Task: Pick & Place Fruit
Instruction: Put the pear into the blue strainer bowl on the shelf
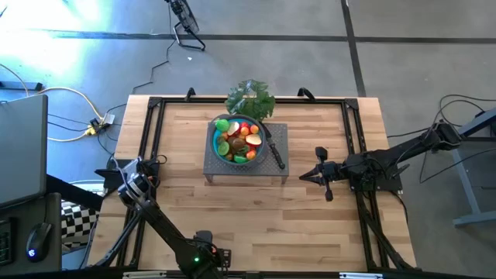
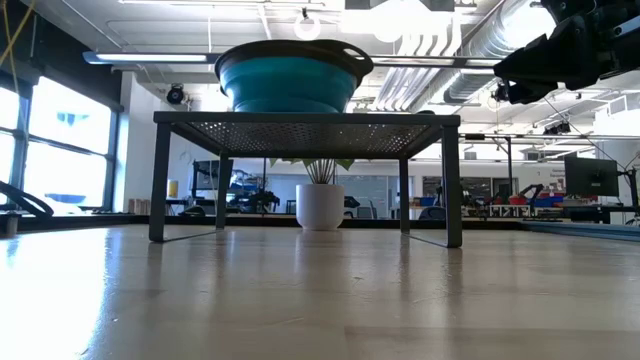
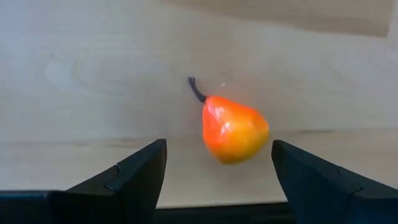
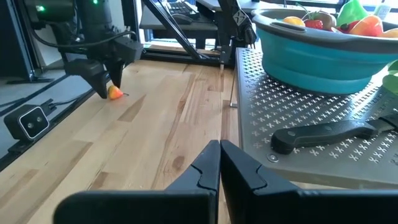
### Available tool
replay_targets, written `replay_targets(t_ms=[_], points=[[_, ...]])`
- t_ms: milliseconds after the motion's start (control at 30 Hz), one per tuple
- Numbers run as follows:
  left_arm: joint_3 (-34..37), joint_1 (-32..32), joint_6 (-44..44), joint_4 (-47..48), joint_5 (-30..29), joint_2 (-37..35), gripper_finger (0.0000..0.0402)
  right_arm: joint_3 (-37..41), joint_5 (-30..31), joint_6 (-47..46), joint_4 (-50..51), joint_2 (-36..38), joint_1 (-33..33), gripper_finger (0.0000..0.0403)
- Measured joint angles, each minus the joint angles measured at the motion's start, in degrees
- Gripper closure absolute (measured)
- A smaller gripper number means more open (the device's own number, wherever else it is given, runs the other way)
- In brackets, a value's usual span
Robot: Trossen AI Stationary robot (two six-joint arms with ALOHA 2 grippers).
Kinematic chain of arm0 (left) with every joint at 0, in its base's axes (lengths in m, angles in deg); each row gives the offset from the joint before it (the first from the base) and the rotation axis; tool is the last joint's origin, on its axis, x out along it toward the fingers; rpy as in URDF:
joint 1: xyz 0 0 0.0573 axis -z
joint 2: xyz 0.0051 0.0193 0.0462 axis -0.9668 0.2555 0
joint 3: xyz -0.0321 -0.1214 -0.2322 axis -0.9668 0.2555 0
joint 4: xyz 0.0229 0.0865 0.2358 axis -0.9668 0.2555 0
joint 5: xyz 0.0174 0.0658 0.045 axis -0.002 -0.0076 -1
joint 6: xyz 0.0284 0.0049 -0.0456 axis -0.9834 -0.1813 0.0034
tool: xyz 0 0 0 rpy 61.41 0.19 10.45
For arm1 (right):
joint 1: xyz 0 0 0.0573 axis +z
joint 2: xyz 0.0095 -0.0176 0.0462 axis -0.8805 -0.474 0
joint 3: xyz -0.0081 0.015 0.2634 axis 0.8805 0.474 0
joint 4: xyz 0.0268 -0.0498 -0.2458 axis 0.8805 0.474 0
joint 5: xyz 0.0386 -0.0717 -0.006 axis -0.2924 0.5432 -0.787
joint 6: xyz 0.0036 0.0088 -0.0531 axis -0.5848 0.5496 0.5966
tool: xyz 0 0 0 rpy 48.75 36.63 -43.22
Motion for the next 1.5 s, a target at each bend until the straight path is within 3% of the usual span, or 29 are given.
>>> replay_targets(t_ms=[333,1133,1500], points=[[0.00,-1.08,-0.16,0.41,-3.18,0.49,0.0117,0.00,0.00,0.00,0.02,-0.02,0.00,0.0399],[0.00,-1.03,-0.81,0.36,-1.98,0.47,0.0118,0.00,0.00,0.39,0.02,-0.02,0.00,0.0399],[0.00,-1.03,-0.92,0.36,-1.98,0.47,0.0212,0.00,0.00,0.40,0.02,0.00,0.00,0.0399]])
